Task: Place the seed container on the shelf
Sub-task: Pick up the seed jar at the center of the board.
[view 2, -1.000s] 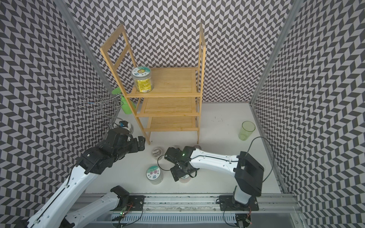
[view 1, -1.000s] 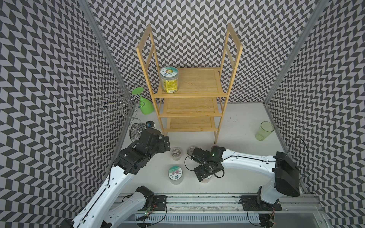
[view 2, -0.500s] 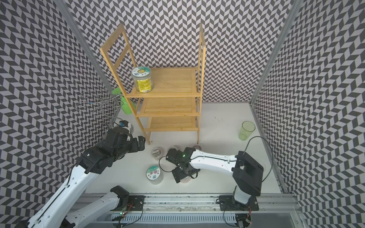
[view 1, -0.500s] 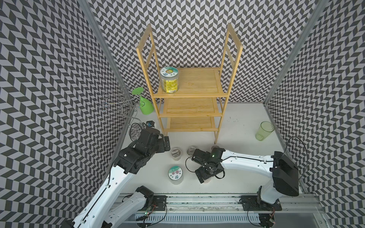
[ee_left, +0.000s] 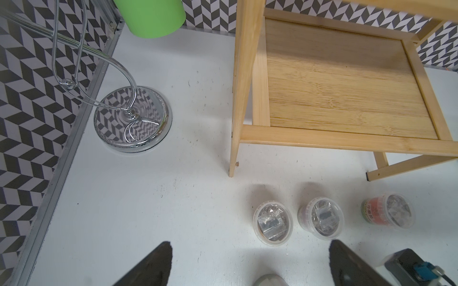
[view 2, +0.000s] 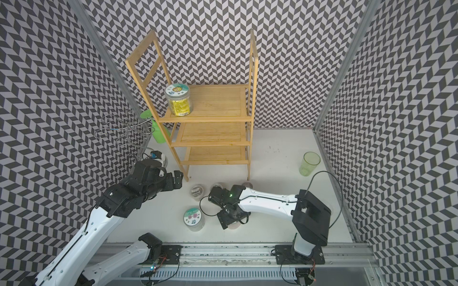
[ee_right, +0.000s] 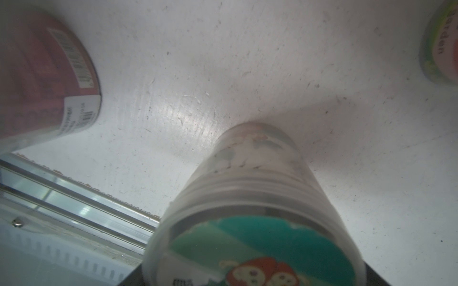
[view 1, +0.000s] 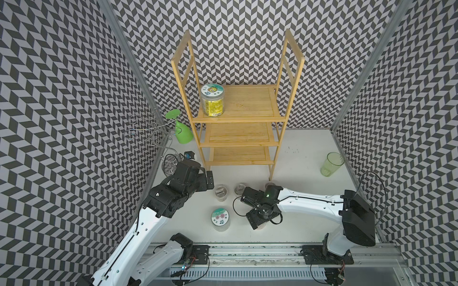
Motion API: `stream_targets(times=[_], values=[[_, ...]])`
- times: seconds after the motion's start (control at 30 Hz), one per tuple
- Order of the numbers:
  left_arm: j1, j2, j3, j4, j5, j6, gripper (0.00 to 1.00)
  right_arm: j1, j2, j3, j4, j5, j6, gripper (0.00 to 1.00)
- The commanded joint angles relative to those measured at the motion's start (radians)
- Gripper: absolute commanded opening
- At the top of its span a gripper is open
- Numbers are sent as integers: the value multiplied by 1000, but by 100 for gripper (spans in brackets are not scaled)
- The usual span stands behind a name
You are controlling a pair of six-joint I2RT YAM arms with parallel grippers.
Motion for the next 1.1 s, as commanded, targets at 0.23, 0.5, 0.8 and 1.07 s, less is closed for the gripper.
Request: stream_targets(times=[0.23,0.5,0.8,1.07], values=[[3,-100,10,95,103,181,100,-21,-99,124,-138,-1,-23,77],[4,-242,-48,208,378,370,99,-155,-180,325,-325,-109,-96,72],[-3,-247,-89,266,642,499,100,-284,-258,378,-330,-259,-115,71],[-113,-223,-143,386,699,609,100,-378,-270,416,-330,-361,-159,70]])
